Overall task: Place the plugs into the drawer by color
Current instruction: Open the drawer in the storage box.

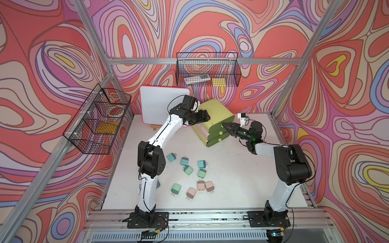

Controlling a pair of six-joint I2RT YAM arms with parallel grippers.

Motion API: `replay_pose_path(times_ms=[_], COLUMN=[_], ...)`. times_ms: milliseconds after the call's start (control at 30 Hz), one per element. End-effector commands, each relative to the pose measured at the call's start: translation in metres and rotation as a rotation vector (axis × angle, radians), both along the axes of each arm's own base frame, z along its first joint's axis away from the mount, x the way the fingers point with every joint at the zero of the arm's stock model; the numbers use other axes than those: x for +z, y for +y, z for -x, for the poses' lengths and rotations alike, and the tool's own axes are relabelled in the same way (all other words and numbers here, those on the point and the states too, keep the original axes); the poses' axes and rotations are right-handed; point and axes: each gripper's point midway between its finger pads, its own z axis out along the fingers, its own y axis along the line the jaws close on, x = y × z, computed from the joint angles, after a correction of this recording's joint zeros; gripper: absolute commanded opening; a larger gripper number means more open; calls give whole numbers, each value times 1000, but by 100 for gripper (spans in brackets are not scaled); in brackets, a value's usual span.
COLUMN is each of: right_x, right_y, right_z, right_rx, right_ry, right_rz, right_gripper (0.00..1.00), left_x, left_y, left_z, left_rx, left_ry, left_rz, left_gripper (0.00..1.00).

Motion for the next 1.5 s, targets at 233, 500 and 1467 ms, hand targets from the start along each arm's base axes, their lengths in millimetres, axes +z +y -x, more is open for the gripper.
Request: replay_pose_path(times_ms=[233,500,1467], right_x=[8,7,-18], right_y=[-3,-10,-33], right_z=[10,30,94], right_rx=[-25,-64,-154], right_ry=[-36,-20,48], right_rz=[20,78,228], right_gripper=[21,16,19], left_x=[-4,-5,-10], left_y=[-6,-4,9], left_z=[-11,-13,-2], left_rx=[-2,26,81], left_ry=[-24,-25,-50], left_rz=[9,4,-77], left_gripper=[83,82,84])
